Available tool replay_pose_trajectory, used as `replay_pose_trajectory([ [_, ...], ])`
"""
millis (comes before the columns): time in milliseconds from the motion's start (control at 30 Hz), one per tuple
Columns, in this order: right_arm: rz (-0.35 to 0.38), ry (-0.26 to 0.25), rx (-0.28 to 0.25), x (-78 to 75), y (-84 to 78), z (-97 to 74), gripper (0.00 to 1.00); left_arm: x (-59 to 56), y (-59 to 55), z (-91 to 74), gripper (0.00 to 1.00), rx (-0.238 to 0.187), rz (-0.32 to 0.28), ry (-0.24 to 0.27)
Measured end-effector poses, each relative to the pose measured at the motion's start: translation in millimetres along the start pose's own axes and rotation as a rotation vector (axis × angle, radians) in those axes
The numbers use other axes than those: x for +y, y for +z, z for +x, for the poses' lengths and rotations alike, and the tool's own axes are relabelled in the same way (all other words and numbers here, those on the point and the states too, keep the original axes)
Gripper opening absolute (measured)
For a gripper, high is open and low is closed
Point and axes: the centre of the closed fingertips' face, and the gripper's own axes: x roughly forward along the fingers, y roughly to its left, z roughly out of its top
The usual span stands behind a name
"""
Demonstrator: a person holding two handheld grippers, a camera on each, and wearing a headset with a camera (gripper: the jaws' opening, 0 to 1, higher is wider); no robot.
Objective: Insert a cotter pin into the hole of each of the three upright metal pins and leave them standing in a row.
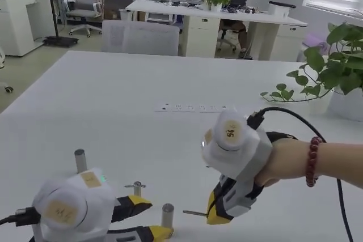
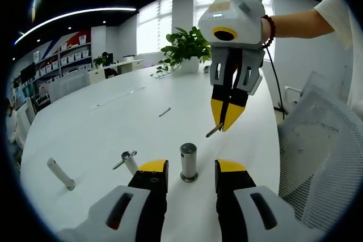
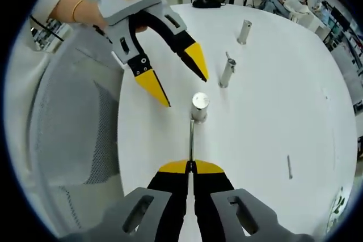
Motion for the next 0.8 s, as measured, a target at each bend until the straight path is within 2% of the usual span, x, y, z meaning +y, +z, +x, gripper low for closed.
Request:
replay_pose_trajectory([
  [367,0.025,0.006,0.037,-3.3,0.3,7.2,0.03,-0.7,-1.2,11.3,0.28,0.002,-0.002,-0.017],
  [800,0.035,0.019,0.059,-5.4,3.6,11.1,0.03,0.7,-9.5,24.4,0.24,0.022,-0.02,-0.026],
])
